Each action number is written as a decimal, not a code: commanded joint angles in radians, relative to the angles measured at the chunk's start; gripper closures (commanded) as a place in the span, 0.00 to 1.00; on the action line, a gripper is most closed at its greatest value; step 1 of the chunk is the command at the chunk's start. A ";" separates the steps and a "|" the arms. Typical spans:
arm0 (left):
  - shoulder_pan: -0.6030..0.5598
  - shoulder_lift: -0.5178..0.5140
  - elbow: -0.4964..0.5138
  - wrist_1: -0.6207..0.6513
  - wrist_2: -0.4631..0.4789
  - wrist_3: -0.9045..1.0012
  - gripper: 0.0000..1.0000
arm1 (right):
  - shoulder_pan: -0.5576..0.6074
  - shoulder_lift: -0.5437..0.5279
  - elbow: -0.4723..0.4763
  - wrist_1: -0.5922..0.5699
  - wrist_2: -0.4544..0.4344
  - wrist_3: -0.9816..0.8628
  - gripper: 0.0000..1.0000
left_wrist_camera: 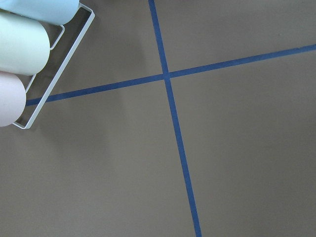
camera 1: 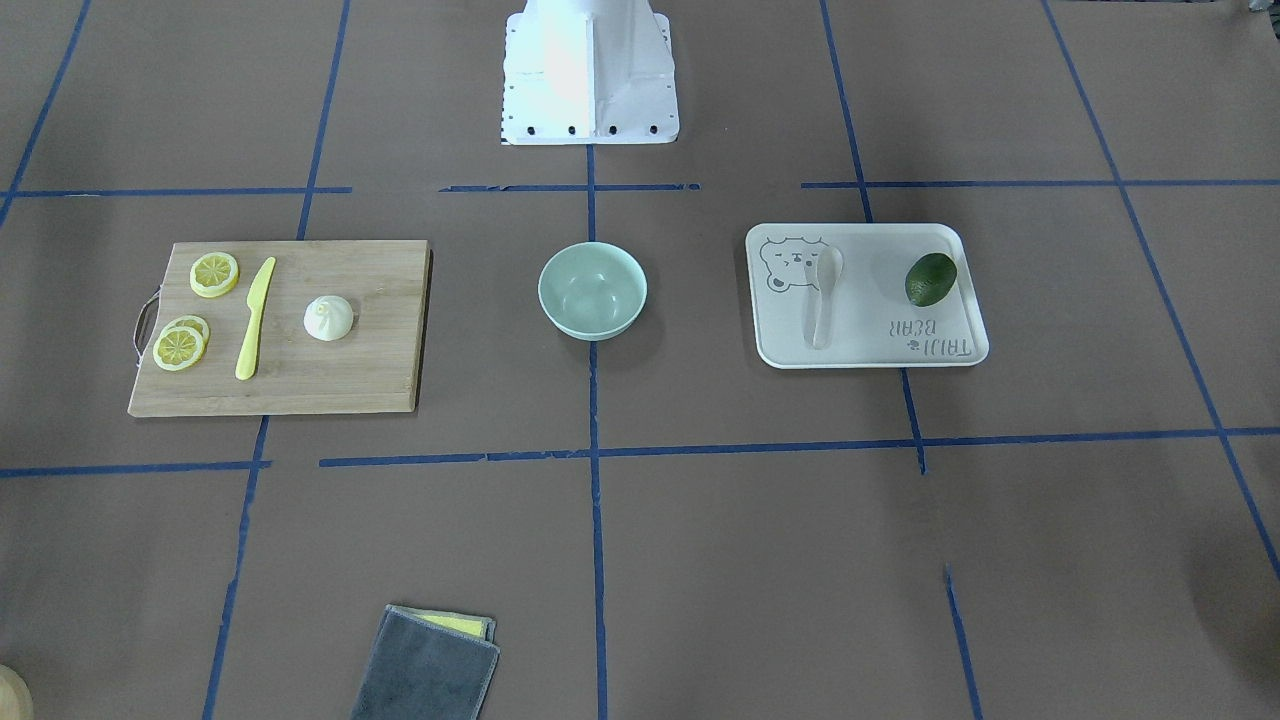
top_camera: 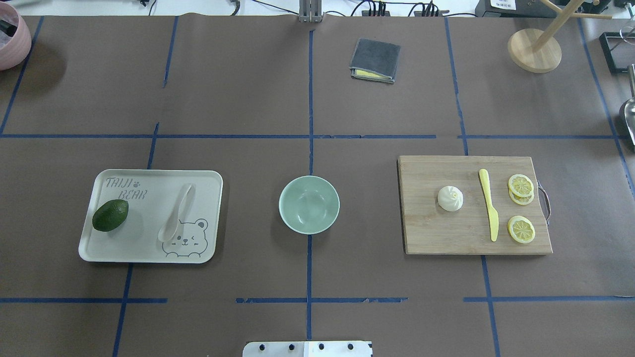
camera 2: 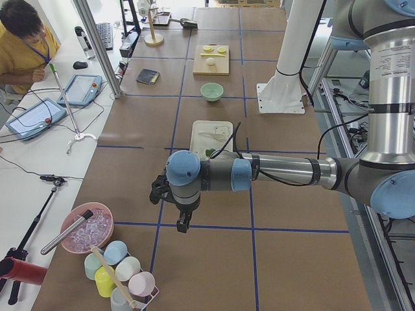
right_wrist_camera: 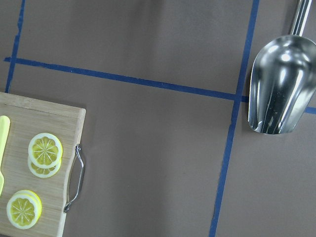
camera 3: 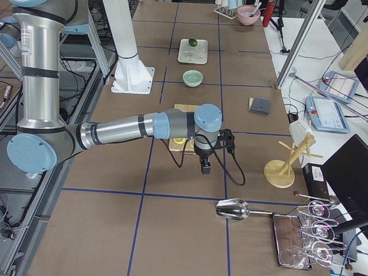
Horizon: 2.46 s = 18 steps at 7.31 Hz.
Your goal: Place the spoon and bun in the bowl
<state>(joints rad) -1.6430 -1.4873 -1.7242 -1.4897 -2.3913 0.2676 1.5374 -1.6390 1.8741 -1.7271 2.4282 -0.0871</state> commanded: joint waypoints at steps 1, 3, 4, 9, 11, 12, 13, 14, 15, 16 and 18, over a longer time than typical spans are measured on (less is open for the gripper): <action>0.002 -0.010 -0.027 -0.011 0.000 -0.005 0.00 | 0.001 -0.010 0.014 -0.011 -0.003 0.000 0.00; 0.014 -0.016 -0.044 -0.020 0.012 -0.011 0.00 | 0.000 -0.015 0.014 -0.011 -0.007 -0.003 0.00; 0.017 -0.033 -0.040 -0.039 0.001 -0.013 0.00 | 0.000 -0.016 0.016 -0.011 -0.008 -0.003 0.00; 0.227 -0.039 -0.063 -0.073 -0.309 -0.072 0.00 | 0.000 -0.033 0.016 -0.009 0.000 -0.002 0.00; 0.441 -0.057 -0.104 -0.374 -0.316 -0.419 0.00 | 0.000 -0.033 0.031 -0.008 0.009 0.000 0.00; 0.556 -0.115 -0.104 -0.568 -0.231 -0.705 0.00 | 0.000 -0.033 0.030 -0.006 0.011 0.001 0.00; 0.680 -0.187 -0.110 -0.678 -0.089 -0.963 0.00 | 0.000 -0.035 0.028 -0.006 0.009 0.001 0.00; 0.784 -0.252 -0.109 -0.682 0.051 -1.079 0.00 | 0.000 -0.035 0.022 -0.003 0.009 0.001 0.00; 0.871 -0.280 -0.109 -0.681 0.184 -1.147 0.00 | 0.000 -0.035 0.020 -0.003 0.009 0.001 0.00; 0.962 -0.283 -0.109 -0.676 0.342 -1.188 0.00 | 0.000 -0.035 0.017 -0.005 0.009 0.001 0.00; 1.019 -0.275 -0.080 -0.649 0.475 -1.183 0.01 | -0.002 -0.035 0.013 -0.006 0.009 0.001 0.00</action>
<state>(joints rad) -0.6621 -1.7644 -1.8172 -2.1576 -1.9927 -0.9087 1.5361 -1.6735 1.8888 -1.7320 2.4375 -0.0859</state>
